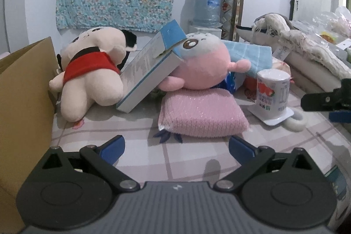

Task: Organize soft objects
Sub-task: 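Bring the right tool toward the white cup while the left tool nears the pink sponge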

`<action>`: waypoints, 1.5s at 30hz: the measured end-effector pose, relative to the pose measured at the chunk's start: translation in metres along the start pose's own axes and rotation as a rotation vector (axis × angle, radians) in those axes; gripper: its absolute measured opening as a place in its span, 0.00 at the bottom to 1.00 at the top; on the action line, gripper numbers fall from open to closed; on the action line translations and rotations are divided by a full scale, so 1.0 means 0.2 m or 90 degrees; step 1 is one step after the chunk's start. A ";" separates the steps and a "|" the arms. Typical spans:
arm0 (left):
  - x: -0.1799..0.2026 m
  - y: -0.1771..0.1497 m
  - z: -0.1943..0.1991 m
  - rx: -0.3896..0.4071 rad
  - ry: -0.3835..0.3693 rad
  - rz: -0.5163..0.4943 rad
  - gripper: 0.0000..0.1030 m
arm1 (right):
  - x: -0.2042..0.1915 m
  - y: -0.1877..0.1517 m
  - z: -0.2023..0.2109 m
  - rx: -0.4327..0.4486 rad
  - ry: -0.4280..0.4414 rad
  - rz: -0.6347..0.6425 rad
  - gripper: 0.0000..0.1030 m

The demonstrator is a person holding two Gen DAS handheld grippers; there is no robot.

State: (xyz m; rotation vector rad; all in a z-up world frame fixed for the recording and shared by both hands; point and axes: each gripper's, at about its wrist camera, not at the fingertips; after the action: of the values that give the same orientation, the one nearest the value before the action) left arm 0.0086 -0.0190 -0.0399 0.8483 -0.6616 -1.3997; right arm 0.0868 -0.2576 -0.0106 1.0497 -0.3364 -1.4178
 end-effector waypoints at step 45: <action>-0.03 0.07 -0.04 -0.038 -0.067 0.034 1.00 | -0.11 -0.01 -0.10 -0.001 0.004 0.107 0.99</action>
State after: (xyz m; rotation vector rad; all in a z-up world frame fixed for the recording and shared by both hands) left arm 0.0238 -0.0127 -0.0321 0.7083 -0.7139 -1.4161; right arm 0.0961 -0.2305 -0.0138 1.0009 -0.4091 -1.2640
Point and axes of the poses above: each gripper's, at about its wrist camera, not at the fingertips, and z roughly against the way its jaws point, x to its right, y to its top, and after that the axes turned 9 degrees about y, right-handed
